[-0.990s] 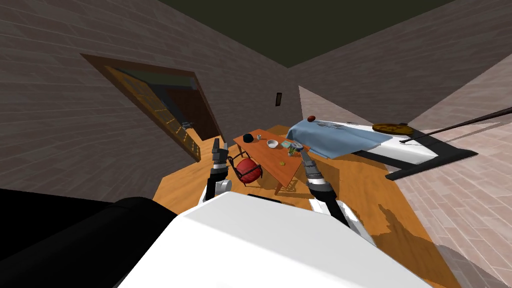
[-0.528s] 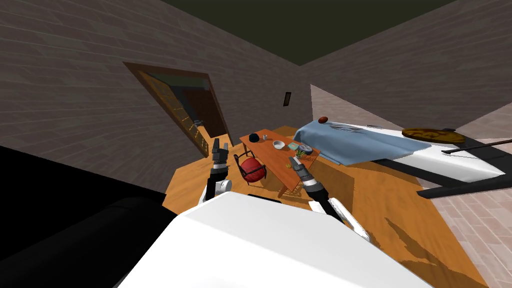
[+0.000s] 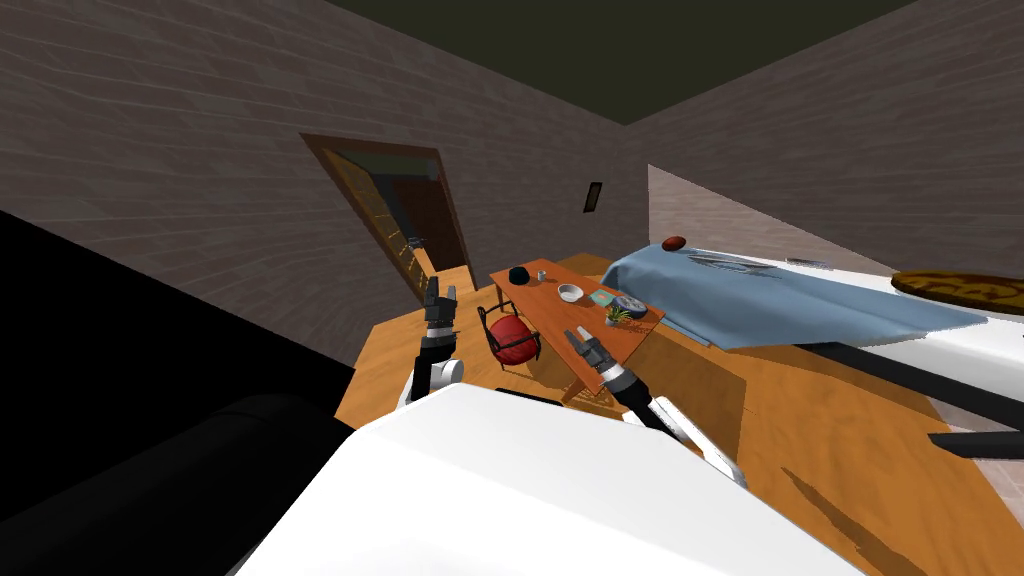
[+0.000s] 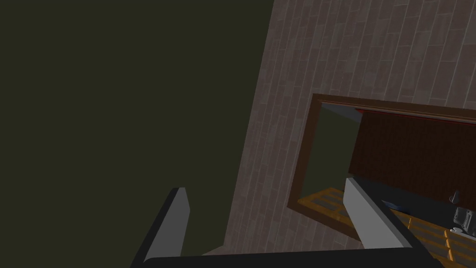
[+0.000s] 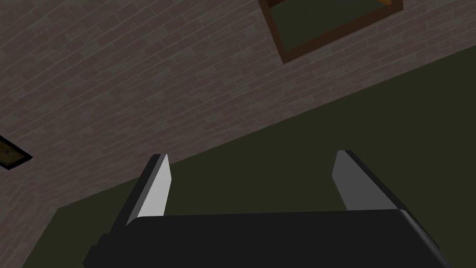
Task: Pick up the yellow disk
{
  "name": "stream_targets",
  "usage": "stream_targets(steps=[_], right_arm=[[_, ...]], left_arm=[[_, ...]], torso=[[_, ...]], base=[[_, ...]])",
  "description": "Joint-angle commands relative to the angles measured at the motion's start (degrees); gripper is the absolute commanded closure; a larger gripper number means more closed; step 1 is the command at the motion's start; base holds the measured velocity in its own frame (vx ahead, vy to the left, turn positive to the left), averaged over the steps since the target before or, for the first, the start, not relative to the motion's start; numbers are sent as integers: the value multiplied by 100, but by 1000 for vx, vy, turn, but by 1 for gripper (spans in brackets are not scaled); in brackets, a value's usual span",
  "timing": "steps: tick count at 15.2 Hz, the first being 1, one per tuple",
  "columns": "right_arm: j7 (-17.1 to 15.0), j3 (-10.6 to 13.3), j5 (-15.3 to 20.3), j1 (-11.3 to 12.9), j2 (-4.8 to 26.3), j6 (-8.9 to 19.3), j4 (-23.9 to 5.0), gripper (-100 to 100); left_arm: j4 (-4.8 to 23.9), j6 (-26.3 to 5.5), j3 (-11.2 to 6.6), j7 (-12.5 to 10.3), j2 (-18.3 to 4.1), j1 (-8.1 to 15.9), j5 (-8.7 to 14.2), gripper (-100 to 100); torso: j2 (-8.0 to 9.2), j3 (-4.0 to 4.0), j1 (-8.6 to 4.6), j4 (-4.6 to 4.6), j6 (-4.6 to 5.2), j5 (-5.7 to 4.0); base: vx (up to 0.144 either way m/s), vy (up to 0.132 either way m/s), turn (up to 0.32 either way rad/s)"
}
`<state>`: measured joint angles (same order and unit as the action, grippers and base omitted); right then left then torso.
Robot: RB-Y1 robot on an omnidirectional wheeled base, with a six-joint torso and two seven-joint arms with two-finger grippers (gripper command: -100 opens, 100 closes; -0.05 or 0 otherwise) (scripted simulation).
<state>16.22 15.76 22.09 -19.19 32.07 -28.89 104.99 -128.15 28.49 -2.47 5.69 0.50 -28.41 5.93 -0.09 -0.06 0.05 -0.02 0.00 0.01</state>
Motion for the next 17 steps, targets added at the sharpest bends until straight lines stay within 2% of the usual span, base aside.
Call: stream_targets(steps=[1, 2, 3, 4, 6, 7, 8, 9, 11, 12, 13, 14, 16, 17], right_arm=[[14, 15, 26, 65, 38, -60, -179, -100], [96, 192, 246, 152, 277, -63, -389, -100], [96, 192, 246, 152, 277, -63, -435, -100], [179, 372, 470, 241, 460, -65, -624, -100], [179, 372, 470, 241, 515, -65, -696, -100], [263, 555, 697, 329, 751, -68, -885, -100], [263, 555, 697, 329, 751, -68, -960, -100], [348, 741, 902, 417, 965, -70, -1123, -100], [348, 741, 926, 417, 984, -70, -1226, -100], [434, 930, 1156, 505, 1212, -71, -1416, -100], [434, 930, 1156, 505, 1212, -71, -1493, -100], [519, 1119, 1364, 591, 1426, -72, -1630, -100], [519, 1119, 1386, 591, 1436, -72, -1759, -100], [604, 1309, 1616, 676, 1653, -73, -1952, -100]], left_arm=[[0, 0, 0, 0, 0, 0, 0, 0], [0, 0, 0, 0, 0, 0, 0, 0], [0, 0, 0, 0, 0, 1, 0, 0], [0, 0, 0, 0, 0, 1, 0, 0], [0, 0, 0, 0, 0, 1, 0, 0], [0, 0, 0, 0, 0, 0, 0, 0], [0, 0, 0, 0, 0, 1, 0, 0], [0, 0, 0, 0, 0, 0, 0, 0], [0, 0, 0, 0, 0, 0, 0, 0], [0, 0, 0, 0, 0, 0, 0, 0], [0, 0, 0, 0, 0, 0, 0, 0], [0, 0, 0, 0, 0, 0, 0, 0], [0, 0, 0, 0, 0, 0, 0, 0], [0, 0, 0, 0, 0, 0, 0, 0]], torso=[[0, 0, 0, 0, 0, 0], [3, 1, -2, 1, 1, -1], [2, 1, -2, 0, -4, -1], [1, 1, -2, 1, -3, 0], [-5, -3, 0, -1, -3, 0], [-4, -2, -3, -1, 0, 0], [-4, -2, -2, -1, -4, 0], [-4, -2, -3, -1, -2, 0], [-8, -4, -5, -2, -2, -1], [-6, -3, -5, -1, 1, -1], [-7, -4, -4, -1, -3, 0], [-7, -4, -2, -2, -2, -1], [-12, -7, -4, -2, -3, -1], [-8, -5, -5, -2, 1, -1]], base=[[13, 5, -18], [19, 13, 161], [25, 15, 221], [40, 22, 310], [37, 10, 162], [32, 13, 199], [36, 10, 226], [45, 4, 289], [41, 0, 143], [40, 9, 164], [44, 9, 215], [53, 10, 321], [46, -2, 170], [40, -1, 200]])
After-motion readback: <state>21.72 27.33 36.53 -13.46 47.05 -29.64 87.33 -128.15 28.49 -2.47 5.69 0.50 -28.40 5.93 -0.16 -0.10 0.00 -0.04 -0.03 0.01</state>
